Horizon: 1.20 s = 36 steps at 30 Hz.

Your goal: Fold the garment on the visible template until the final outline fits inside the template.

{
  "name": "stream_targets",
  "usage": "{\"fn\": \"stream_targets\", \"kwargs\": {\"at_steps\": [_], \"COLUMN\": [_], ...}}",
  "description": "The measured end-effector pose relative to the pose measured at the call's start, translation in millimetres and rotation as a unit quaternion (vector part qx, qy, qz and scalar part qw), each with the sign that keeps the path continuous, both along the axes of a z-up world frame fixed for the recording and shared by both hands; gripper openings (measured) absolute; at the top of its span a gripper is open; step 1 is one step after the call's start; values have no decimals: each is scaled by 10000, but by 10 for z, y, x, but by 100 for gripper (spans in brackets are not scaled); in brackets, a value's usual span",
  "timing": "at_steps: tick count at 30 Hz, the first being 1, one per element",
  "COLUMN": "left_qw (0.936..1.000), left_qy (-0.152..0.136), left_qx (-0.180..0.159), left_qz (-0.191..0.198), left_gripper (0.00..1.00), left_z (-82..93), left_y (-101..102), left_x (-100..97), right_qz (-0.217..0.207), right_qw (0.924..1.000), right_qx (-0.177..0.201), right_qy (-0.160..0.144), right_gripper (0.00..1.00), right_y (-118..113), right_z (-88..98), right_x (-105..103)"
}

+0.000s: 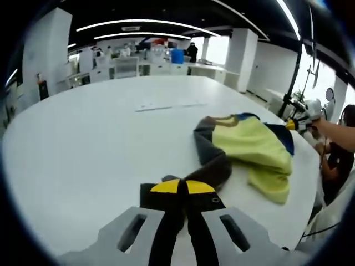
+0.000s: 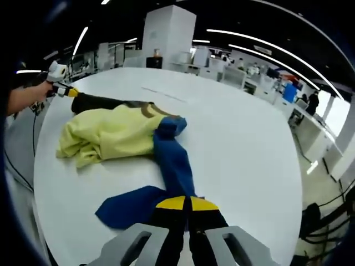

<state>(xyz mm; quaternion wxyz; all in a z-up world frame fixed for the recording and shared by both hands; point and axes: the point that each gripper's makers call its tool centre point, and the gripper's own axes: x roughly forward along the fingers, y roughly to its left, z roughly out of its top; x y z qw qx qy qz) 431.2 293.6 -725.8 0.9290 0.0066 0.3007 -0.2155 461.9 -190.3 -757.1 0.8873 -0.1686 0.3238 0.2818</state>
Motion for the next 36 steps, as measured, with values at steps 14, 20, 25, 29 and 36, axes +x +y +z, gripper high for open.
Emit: {"fn": "stream_targets", "kwargs": {"at_steps": [14, 20, 25, 29, 36], "left_qw": [9989, 9981, 9974, 9969, 9961], "left_qy": [205, 244, 311, 359, 427], "left_qx": [86, 73, 129, 150, 196], "left_qz": [401, 567, 642, 690, 750], "left_gripper": [0, 0, 0, 0, 0], "left_z": [-104, -118, -164, -194, -237], "left_y": [371, 478, 561, 606, 662], "left_x": [104, 138, 160, 173, 187], "right_qz": [-227, -268, -339, -392, -474], "right_qw": [9996, 9993, 9991, 9988, 9982], "right_qx": [-149, -230, -226, -257, -366], "right_qy": [36, 84, 98, 112, 100], "right_gripper": [0, 0, 0, 0, 0], "right_y": [-276, -342, -400, -432, -561], "right_z": [24, 2, 3, 20, 82], "right_x": [217, 271, 310, 319, 380]}}
